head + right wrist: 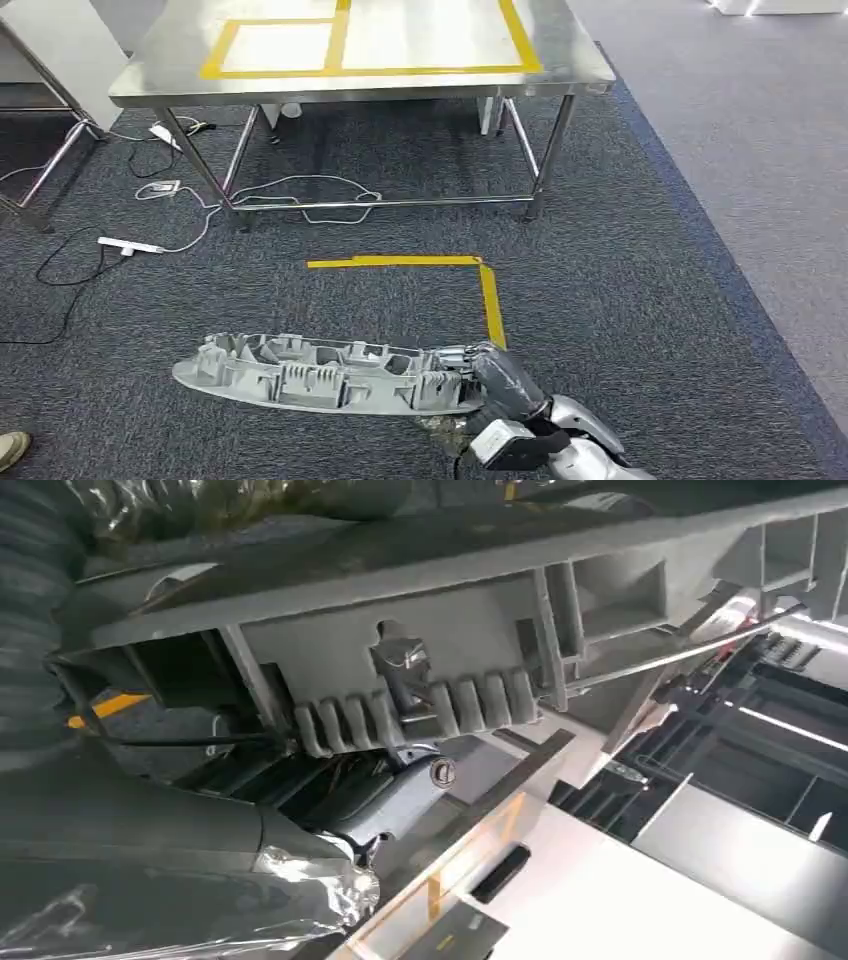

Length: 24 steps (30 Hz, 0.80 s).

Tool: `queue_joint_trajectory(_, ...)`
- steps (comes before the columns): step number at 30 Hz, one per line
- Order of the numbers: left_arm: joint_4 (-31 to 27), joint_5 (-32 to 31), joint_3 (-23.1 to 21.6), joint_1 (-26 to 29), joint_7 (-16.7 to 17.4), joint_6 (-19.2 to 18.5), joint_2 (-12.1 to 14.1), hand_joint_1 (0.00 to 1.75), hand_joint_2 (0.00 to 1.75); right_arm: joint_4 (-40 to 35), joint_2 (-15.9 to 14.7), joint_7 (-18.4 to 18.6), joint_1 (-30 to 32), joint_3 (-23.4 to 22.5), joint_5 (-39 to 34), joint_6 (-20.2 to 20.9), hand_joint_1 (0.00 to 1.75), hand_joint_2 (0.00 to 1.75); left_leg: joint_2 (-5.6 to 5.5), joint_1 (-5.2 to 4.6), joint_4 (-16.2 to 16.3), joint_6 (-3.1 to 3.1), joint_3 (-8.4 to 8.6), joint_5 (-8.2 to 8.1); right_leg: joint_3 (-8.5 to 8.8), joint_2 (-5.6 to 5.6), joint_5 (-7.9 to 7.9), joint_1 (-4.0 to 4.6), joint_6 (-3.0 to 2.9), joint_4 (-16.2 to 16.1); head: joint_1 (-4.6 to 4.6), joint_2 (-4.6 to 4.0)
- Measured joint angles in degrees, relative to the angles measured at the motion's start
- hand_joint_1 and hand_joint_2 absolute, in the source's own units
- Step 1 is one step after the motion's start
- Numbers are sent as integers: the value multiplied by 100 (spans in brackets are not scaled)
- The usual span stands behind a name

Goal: Take the parts from the cabinet and place them on the table.

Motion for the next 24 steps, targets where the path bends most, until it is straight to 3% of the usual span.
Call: queue_joint_trajectory(24,-76,68,291,32,-11,-90,7,0,0,52,7,0,2,0,2,50,164,175,0,0,0,0,0,0,0,0,0,1,0,0,-2,0)
